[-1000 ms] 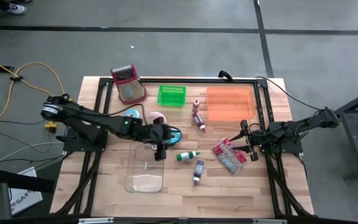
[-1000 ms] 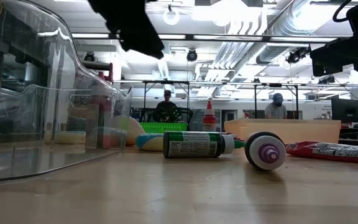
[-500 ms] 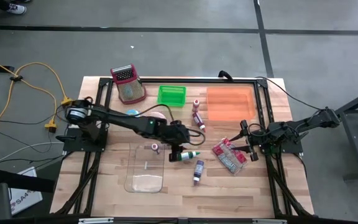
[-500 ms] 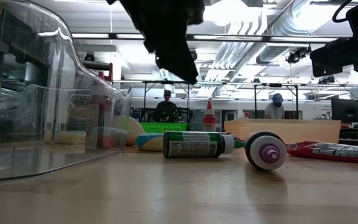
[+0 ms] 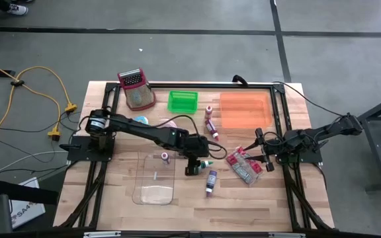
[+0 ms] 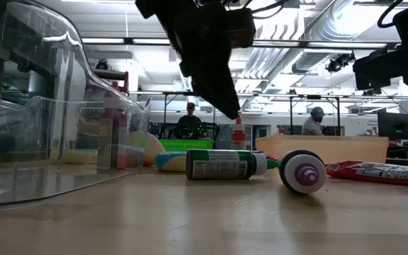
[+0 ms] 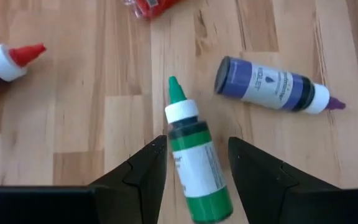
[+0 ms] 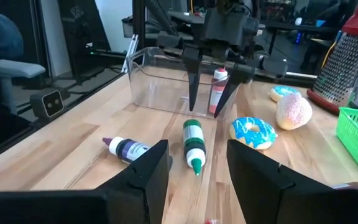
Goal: Pick & Place Food Item
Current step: Put the green food coloring bottle into the transparent bin
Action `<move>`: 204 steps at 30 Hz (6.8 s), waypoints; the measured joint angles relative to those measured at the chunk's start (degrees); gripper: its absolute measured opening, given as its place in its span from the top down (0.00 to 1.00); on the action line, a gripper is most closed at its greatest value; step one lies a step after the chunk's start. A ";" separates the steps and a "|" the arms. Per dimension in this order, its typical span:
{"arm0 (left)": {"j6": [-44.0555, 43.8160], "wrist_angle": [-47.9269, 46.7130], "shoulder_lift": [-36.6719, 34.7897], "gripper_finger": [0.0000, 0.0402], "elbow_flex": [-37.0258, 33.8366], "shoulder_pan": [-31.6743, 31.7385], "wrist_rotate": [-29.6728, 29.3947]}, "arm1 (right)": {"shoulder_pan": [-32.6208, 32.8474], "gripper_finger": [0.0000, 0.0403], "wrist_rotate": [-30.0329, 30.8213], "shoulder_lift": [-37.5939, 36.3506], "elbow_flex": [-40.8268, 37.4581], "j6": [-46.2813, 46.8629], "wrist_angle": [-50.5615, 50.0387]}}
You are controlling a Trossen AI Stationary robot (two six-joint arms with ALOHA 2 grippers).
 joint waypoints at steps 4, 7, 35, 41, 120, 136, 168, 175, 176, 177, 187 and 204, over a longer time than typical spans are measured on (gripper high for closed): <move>-1.58 -0.28 0.78 0.59 -0.05 0.00 0.36 | 0.01 0.62 -0.05 0.01 0.00 0.00 -0.23; -2.45 0.60 1.51 0.59 0.05 -0.09 0.46 | 0.02 0.62 0.03 0.02 0.02 0.00 -0.24; -11.08 0.91 5.98 0.59 0.04 -1.40 0.21 | 0.00 0.62 0.04 0.02 0.02 -0.01 -0.31; -11.40 0.86 6.92 0.59 -0.01 -1.40 0.42 | 0.00 0.62 0.04 0.02 0.00 0.00 -0.32; -10.58 -0.88 8.40 0.49 -0.31 -3.58 -2.61 | 0.00 0.62 0.04 0.01 0.01 -0.01 -0.35; -10.14 -0.56 8.23 0.59 -0.16 -3.54 -2.58 | 0.00 0.62 0.04 0.00 0.01 -0.01 -0.35; -7.30 8.53 -11.90 0.66 -13.53 -2.87 -1.77 | 0.00 0.62 0.04 0.04 0.01 -0.01 -0.46; -10.86 24.38 -26.22 0.66 -30.75 -7.37 -9.29 | 0.00 0.62 -0.07 0.08 0.00 0.00 -0.63; -10.89 25.33 -27.74 0.66 -32.31 -8.35 -10.72 | 0.01 0.62 -0.08 0.11 0.00 -0.01 -0.65; -10.93 26.33 -29.10 0.66 -33.55 -9.27 -12.24 | 0.00 0.62 -0.12 0.11 0.02 0.00 -0.65; -13.23 31.84 -35.83 0.66 -42.04 -20.78 -28.16 | 0.01 0.62 -0.11 0.11 0.00 0.00 -0.72; -32.11 42.90 -32.78 0.66 -54.33 -31.68 -48.10 | 0.00 0.62 -0.11 0.11 0.00 -0.01 -0.74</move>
